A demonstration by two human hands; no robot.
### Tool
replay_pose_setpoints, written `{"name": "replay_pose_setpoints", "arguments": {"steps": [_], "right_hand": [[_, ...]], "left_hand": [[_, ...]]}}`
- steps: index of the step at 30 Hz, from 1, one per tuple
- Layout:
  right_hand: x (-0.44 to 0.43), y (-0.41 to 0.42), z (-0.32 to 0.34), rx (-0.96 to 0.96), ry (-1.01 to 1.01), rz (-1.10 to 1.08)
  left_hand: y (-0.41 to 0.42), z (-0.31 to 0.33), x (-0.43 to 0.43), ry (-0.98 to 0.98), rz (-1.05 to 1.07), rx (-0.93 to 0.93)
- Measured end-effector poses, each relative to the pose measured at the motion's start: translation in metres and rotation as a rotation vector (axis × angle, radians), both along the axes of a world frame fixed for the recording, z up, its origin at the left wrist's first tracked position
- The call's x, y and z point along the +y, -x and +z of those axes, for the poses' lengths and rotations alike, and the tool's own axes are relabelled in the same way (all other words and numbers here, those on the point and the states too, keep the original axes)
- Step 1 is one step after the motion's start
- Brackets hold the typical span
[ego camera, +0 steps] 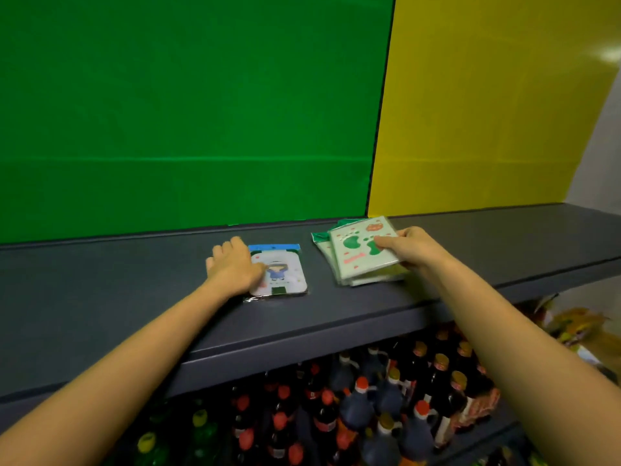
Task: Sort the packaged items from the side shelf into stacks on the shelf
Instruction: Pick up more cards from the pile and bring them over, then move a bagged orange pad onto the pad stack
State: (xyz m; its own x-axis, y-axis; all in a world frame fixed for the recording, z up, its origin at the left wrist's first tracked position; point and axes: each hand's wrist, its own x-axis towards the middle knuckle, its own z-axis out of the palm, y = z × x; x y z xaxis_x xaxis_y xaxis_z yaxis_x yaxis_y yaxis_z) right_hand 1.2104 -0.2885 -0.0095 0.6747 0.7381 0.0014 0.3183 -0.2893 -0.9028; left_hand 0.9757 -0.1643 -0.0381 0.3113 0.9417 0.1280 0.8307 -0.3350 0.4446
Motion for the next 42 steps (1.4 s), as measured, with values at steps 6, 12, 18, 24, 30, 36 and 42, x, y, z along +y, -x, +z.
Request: {"name": "replay_pose_setpoints", "arguments": {"steps": [6,12,18,24,30,36,42], "right_hand": [[0.008,-0.022,0.003,-0.604,0.443,0.084],[0.012,-0.021,0.022,-0.938,0.209,0.335],[0.046,0.06,0.021,-0.987,-0.069,0.726],[0.062,0.173,0.011,-0.996,-0.237,1.044],[0.056,0.287,0.011,-0.975,-0.334,1.256],[0.052,0.396,0.006,-0.987,-0.366,1.357],[0.072,0.5,0.011,-0.811,-0.257,1.361]], "left_hand": [[0.013,-0.002,-0.003,-0.049,-0.088,-0.018],[0.024,0.008,-0.031,-0.269,0.027,-0.069],[0.068,0.013,-0.072,-0.363,0.22,0.046],[0.161,0.01,-0.129,-0.331,0.483,0.179],[0.253,0.012,-0.185,-0.292,0.711,0.266],[0.344,0.015,-0.21,-0.302,0.82,0.281],[0.436,0.027,-0.202,-0.312,0.806,0.338]]}}
